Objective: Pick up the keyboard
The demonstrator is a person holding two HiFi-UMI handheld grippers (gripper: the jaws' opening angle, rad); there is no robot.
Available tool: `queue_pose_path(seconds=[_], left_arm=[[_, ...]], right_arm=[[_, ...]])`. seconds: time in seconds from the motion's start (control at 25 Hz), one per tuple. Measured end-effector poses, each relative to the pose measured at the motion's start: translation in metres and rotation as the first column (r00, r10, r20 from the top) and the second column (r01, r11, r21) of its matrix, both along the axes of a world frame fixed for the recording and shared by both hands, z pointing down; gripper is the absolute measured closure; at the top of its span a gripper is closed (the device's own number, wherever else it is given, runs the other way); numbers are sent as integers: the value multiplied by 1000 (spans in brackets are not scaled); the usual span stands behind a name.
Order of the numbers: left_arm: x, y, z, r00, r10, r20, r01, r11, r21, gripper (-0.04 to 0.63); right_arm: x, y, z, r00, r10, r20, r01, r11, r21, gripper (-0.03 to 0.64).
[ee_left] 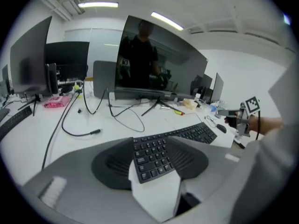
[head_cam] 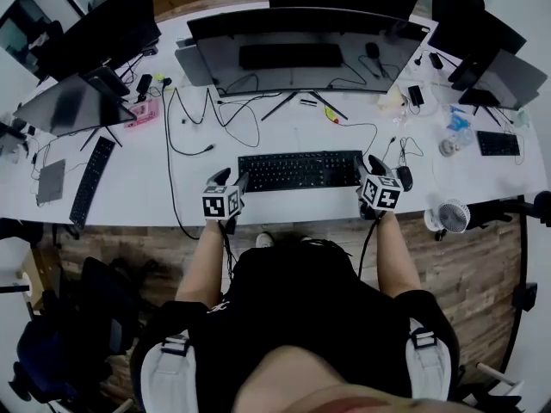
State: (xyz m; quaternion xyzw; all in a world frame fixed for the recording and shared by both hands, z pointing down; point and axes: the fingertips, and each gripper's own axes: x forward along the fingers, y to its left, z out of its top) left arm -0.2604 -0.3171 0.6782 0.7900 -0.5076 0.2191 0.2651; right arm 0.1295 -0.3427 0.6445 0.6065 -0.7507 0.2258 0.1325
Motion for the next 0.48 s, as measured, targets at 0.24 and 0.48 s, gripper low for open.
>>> queue_pose_path(seconds=[0.24, 0.48], left_arm=[[-12, 1, 57, 999, -40, -32, 34, 988, -151, 345], [-15, -7, 83, 993, -82, -90, 59, 971, -230, 339]], right_arm=[[13, -5, 62, 1000, 8, 23, -5, 990, -140, 448], [25, -6, 100, 998, 46, 44, -35, 973, -227, 445]])
